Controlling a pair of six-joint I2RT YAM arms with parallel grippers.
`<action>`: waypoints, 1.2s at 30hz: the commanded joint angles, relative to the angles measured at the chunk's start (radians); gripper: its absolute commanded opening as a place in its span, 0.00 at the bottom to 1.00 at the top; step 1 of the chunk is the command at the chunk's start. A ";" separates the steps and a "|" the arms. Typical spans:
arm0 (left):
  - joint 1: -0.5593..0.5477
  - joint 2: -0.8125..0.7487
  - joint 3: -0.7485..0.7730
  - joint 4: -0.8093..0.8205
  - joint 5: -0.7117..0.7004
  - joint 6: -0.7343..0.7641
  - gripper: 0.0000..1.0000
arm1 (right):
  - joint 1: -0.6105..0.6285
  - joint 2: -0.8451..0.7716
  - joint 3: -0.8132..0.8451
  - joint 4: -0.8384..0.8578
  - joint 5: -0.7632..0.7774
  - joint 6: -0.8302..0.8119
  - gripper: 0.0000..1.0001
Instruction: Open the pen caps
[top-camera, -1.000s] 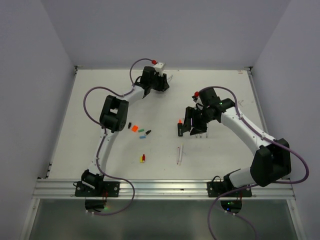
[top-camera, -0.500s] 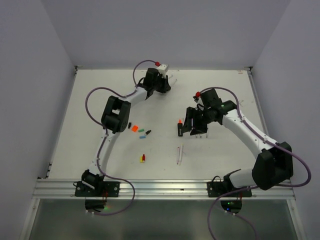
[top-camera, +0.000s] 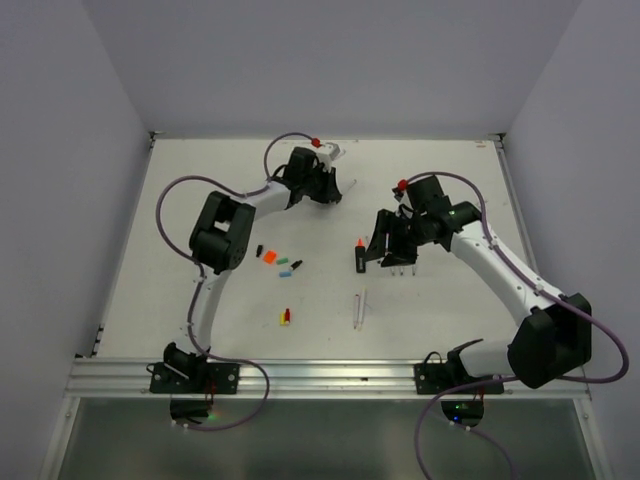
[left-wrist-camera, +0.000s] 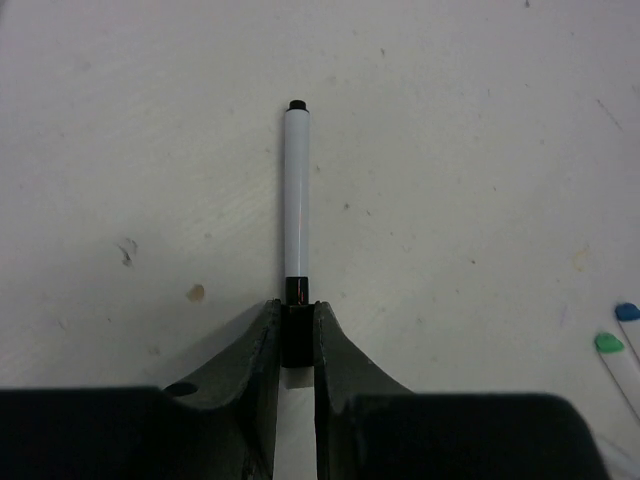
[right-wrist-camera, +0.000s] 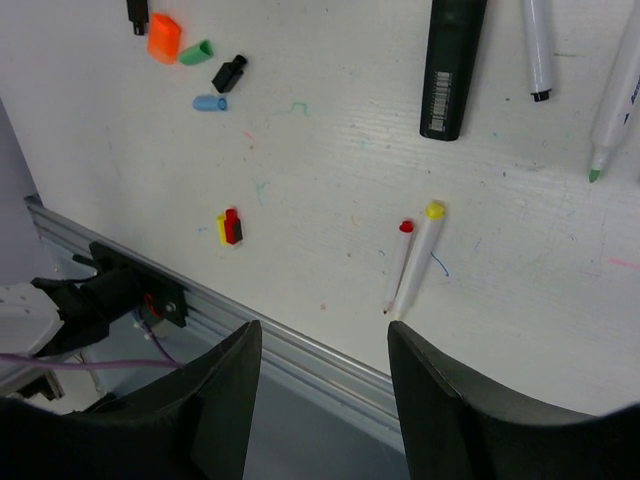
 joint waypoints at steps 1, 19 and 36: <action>-0.012 -0.178 -0.132 -0.037 0.064 -0.046 0.00 | -0.009 -0.025 0.081 0.004 -0.028 0.036 0.57; -0.064 -0.656 -0.533 -0.089 0.104 -0.111 0.00 | -0.016 0.069 0.084 0.253 -0.100 0.260 0.58; -0.097 -0.849 -0.651 -0.081 0.139 -0.174 0.00 | -0.024 0.204 0.101 0.479 -0.076 0.391 0.59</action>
